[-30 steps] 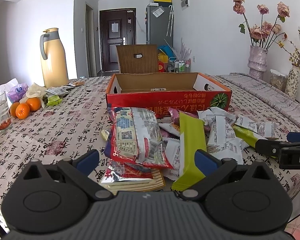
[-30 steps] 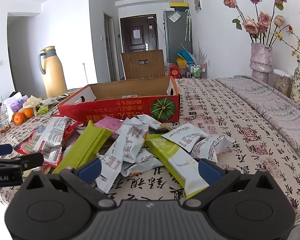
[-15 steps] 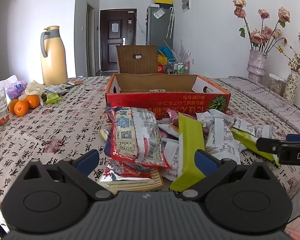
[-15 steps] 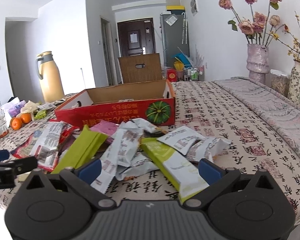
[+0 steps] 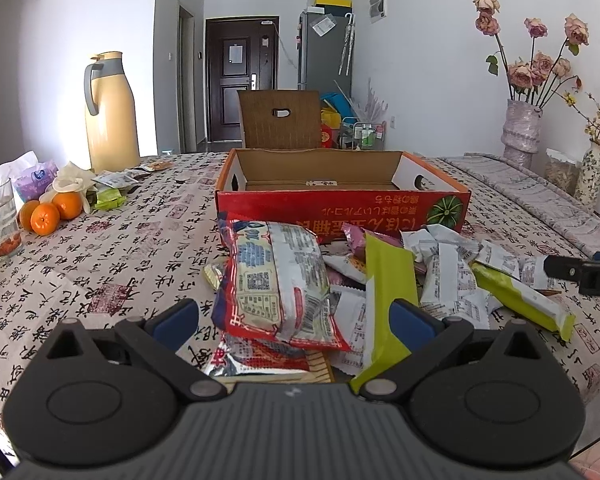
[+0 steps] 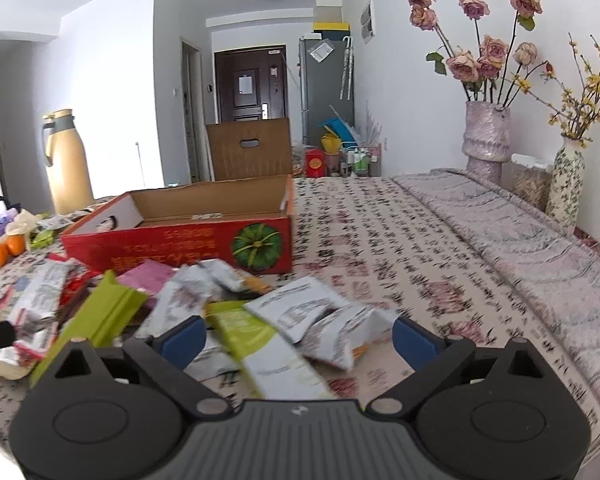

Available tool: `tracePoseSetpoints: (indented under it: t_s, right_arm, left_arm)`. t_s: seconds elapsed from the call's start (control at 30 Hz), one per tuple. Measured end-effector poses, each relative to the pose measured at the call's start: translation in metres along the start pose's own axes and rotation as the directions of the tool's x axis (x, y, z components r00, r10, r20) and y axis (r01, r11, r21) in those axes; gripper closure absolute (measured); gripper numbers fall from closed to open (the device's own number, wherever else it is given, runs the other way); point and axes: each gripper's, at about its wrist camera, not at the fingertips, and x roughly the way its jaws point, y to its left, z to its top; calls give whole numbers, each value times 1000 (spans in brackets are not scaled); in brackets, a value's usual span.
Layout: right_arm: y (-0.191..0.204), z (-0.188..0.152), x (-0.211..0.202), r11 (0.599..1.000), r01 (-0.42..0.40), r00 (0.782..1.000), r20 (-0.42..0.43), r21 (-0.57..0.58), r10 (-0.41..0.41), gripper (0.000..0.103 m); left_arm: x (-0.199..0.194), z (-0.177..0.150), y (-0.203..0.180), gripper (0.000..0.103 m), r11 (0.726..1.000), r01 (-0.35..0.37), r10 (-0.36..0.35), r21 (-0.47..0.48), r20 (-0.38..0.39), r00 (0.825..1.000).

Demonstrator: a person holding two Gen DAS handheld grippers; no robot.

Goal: Organize snacks
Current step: 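Grasp the white snack bag with the right gripper while the left gripper grasps the red-and-white bag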

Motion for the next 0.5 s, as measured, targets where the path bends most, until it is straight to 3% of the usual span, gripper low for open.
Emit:
tracePoseSetpoints:
  t_s: [0.17, 0.27, 0.37, 0.5]
  right_arm:
    - [-12, 13, 24, 998, 54, 998, -21, -25, -54, 10]
    - [-17, 16, 40, 997, 69, 996, -50, -33, -70, 19]
    - [-22, 15, 58, 997, 81, 993, -90, -17, -82, 27]
    - [-28, 7, 72, 996, 85, 988, -132, 22, -82, 29]
  left_arm:
    - [7, 5, -1, 0, 1000, -17, 17, -7, -2, 1000]
    - [11, 10, -1, 0, 1000, -27, 27, -11, -3, 1000]
    - [14, 12, -1, 0, 999, -31, 31, -11, -3, 1000]
    - [18, 13, -2, 0, 999, -33, 32, -7, -10, 999]
